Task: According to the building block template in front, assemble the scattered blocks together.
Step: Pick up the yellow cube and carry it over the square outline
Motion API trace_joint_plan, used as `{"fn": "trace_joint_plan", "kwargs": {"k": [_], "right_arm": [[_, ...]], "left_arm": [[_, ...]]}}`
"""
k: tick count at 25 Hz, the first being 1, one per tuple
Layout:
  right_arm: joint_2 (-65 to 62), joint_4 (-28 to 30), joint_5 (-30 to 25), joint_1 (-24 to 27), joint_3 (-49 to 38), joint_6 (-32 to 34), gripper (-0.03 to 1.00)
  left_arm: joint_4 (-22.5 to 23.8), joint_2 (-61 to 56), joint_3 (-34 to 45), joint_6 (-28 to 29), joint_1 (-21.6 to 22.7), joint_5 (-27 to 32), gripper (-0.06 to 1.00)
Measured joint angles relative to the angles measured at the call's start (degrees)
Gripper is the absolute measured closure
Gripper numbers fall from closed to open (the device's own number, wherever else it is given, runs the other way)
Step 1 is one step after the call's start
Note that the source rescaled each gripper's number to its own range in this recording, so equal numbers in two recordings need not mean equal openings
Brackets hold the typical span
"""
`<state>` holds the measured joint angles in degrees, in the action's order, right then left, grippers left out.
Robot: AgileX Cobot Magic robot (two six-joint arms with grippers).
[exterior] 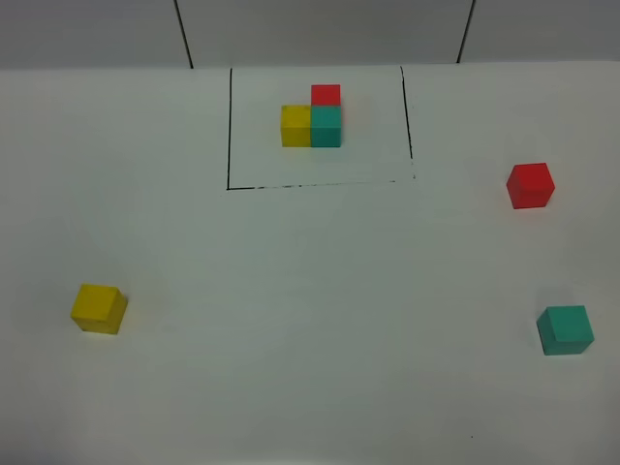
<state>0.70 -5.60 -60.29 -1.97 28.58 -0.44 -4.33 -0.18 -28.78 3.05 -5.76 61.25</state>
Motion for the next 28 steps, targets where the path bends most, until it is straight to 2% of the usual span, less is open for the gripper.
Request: {"fn": "trace_joint_plan", "kwargs": {"k": [28], "right_arm": [[0.00,0.00,0.00,0.00,0.00,0.00,0.20]], "left_arm": [[0.00,0.00,0.00,0.00,0.00,0.00,0.07]]}}
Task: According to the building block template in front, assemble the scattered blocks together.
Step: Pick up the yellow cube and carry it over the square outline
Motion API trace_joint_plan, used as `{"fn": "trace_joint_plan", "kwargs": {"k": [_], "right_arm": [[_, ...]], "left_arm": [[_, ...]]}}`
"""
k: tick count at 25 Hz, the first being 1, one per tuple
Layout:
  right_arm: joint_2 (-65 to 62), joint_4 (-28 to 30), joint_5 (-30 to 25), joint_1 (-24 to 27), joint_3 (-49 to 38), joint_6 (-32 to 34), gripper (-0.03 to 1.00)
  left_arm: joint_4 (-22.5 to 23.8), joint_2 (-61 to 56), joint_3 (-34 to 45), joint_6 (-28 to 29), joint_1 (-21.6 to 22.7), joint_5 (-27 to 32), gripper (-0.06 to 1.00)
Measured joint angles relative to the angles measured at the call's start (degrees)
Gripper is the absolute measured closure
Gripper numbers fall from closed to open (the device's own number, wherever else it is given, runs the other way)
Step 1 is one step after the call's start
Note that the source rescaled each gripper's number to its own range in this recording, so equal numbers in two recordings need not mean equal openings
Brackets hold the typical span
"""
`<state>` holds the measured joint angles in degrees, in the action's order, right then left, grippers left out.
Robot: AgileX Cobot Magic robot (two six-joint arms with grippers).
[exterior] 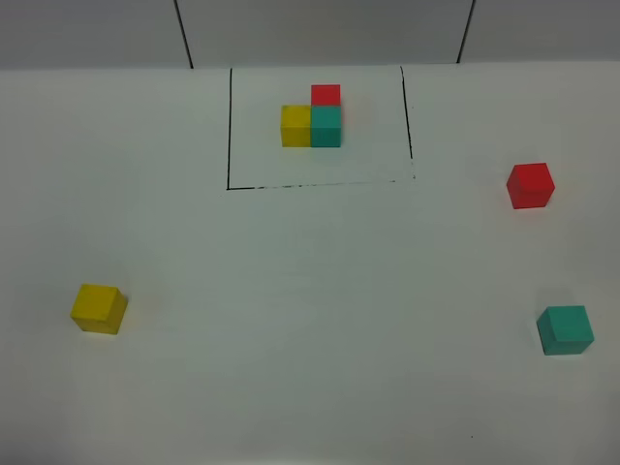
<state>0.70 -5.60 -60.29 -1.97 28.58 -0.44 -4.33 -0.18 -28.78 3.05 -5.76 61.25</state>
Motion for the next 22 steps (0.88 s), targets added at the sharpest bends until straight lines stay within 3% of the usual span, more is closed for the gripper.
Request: {"fn": "trace_joint_plan", "kwargs": {"k": [6,12,18,22], "right_arm": [[0.00,0.00,0.00,0.00,0.00,0.00,0.21],[0.00,0.00,0.00,0.00,0.00,0.00,0.21],[0.00,0.00,0.00,0.00,0.00,0.00,0.21],[0.00,0.00,0.00,0.00,0.00,0.00,0.21]], "left_arm": [[0.17,0.00,0.00,0.10,0.00,0.00,0.07],[3.75,2.11,-1.25,0.86,0.00,-1.29,0.07],[9.70,17.69,-3.60,3.19,0.00,-1.57,-0.01],[9.24,32.34,-6.45,3.31,0.00,-1.64,-0.05]]}}
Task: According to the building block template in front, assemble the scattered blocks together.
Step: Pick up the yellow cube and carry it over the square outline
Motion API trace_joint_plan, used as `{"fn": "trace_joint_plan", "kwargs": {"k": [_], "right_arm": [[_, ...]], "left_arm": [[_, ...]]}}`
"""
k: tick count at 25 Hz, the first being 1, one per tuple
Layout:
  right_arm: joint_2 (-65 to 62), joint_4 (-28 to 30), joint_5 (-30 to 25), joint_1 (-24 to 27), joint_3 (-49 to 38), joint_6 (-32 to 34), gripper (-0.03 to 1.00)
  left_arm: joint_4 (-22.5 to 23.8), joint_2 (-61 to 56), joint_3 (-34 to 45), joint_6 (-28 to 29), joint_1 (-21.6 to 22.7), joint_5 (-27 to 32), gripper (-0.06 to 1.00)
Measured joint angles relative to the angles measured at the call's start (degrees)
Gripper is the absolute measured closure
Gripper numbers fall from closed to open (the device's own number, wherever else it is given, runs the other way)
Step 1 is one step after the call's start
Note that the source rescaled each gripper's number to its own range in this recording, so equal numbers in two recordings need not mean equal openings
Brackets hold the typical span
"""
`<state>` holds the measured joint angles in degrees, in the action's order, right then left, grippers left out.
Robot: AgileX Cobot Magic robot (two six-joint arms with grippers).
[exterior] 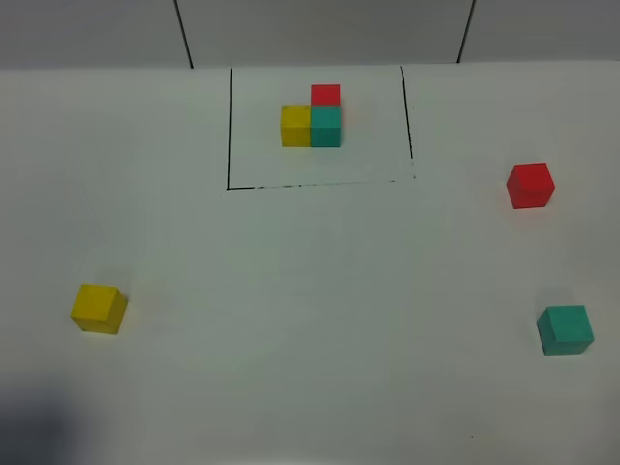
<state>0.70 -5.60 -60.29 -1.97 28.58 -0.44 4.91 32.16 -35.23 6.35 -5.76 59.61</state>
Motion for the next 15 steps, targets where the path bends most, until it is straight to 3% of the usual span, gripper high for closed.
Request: {"fn": "trace_joint_plan", "kwargs": {"k": [9,15], "right_arm": [[0.00,0.00,0.00,0.00,0.00,0.00,0.21],[0.00,0.00,0.00,0.00,0.00,0.00,0.21]], "left_arm": [[-2.99,28.99,-5.70,0.24,0.00,-2.19,-0.06],[-3.17,31.46,-6.18,0.24,0.00,-3.68,-0.06]]}}
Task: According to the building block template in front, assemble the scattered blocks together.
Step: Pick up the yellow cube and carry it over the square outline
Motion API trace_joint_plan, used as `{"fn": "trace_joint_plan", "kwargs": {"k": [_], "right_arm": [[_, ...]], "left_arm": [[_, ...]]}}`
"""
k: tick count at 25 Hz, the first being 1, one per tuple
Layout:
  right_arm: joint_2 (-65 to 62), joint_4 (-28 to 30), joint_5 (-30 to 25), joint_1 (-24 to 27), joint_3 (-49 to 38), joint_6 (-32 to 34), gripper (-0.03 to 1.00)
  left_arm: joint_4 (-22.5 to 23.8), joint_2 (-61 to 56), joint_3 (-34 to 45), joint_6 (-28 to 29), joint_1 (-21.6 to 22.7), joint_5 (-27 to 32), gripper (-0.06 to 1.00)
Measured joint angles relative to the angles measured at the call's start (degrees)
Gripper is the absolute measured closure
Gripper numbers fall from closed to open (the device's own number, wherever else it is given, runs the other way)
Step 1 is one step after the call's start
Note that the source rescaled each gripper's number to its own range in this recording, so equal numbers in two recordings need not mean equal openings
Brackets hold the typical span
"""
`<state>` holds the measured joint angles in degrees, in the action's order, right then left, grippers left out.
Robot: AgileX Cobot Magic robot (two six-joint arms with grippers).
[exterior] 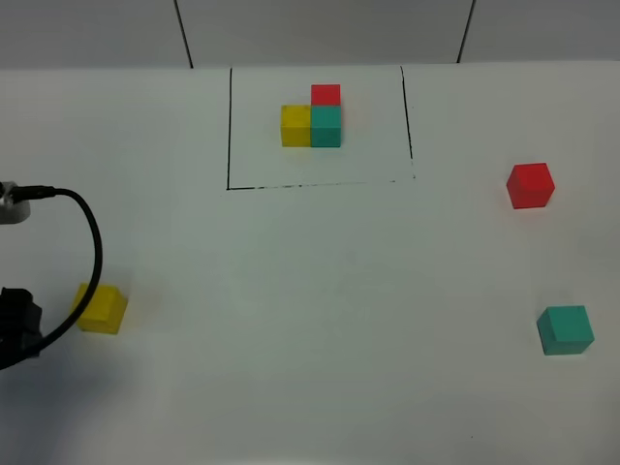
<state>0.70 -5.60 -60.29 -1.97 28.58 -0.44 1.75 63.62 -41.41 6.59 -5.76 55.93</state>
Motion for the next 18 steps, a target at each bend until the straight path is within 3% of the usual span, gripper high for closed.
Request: {"fn": "trace_joint_plan", "kwargs": {"k": [18], "right_arm": [[0.00,0.00,0.00,0.00,0.00,0.00,0.22]], "left_arm": [[-0.07,-1.25,-0.37,2.63,0.00,-6.02,-0.06]]}}
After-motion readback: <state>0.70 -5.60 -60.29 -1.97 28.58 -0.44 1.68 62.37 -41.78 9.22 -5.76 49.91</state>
